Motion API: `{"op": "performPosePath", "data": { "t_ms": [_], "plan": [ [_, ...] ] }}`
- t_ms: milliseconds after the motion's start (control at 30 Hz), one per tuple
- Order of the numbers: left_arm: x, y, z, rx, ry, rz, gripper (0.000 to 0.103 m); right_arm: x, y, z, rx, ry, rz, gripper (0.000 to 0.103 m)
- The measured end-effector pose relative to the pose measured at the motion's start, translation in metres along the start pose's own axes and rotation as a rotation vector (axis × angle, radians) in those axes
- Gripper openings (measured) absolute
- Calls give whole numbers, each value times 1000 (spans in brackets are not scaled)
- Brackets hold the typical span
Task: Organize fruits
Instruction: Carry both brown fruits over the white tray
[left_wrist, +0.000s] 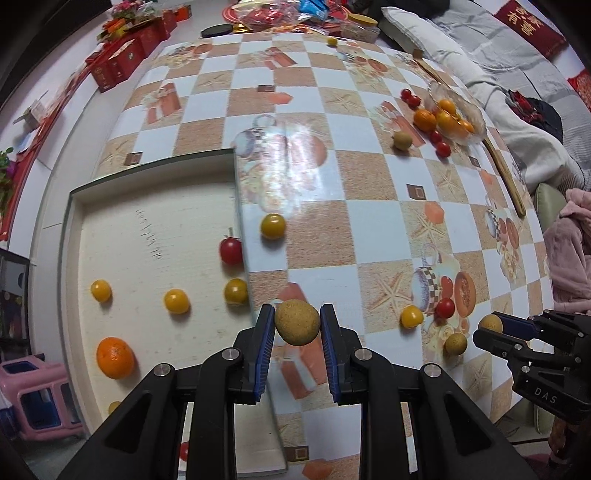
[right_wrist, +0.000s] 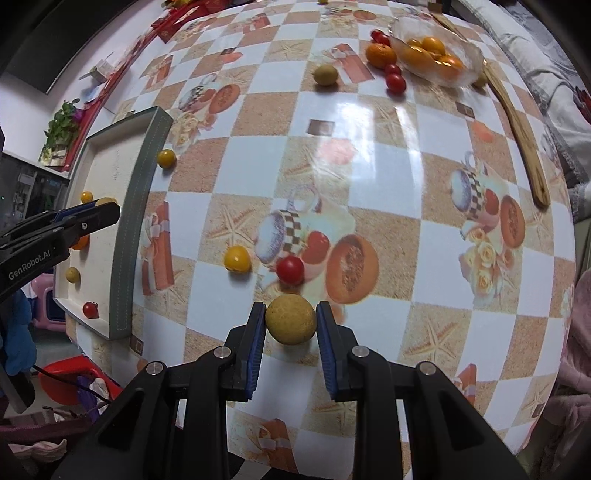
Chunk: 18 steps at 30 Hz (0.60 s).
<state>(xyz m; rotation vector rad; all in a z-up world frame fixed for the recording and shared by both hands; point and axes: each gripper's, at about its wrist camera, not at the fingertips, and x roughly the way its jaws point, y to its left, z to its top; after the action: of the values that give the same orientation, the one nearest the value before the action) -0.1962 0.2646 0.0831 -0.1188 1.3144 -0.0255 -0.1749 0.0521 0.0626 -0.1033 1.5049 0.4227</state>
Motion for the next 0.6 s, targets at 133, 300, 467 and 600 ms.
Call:
{"op": "performPosePath", "data": {
  "t_ms": [133,300,467,600],
  "plan": [
    [-4,17,-1,-32,-11,13,26,0,15,11,-29,-5,9,30],
    [-9,40,0,-77,-27,24,26,0,39,29,-79,-13,16,30],
    [-12,61,2,-112,-42,36,26,1,63,50,-131,-21,27,30],
    [-12,81,5,-145,-50,51,26,3,82,66,-156,-27,43,30]
  ]
}}
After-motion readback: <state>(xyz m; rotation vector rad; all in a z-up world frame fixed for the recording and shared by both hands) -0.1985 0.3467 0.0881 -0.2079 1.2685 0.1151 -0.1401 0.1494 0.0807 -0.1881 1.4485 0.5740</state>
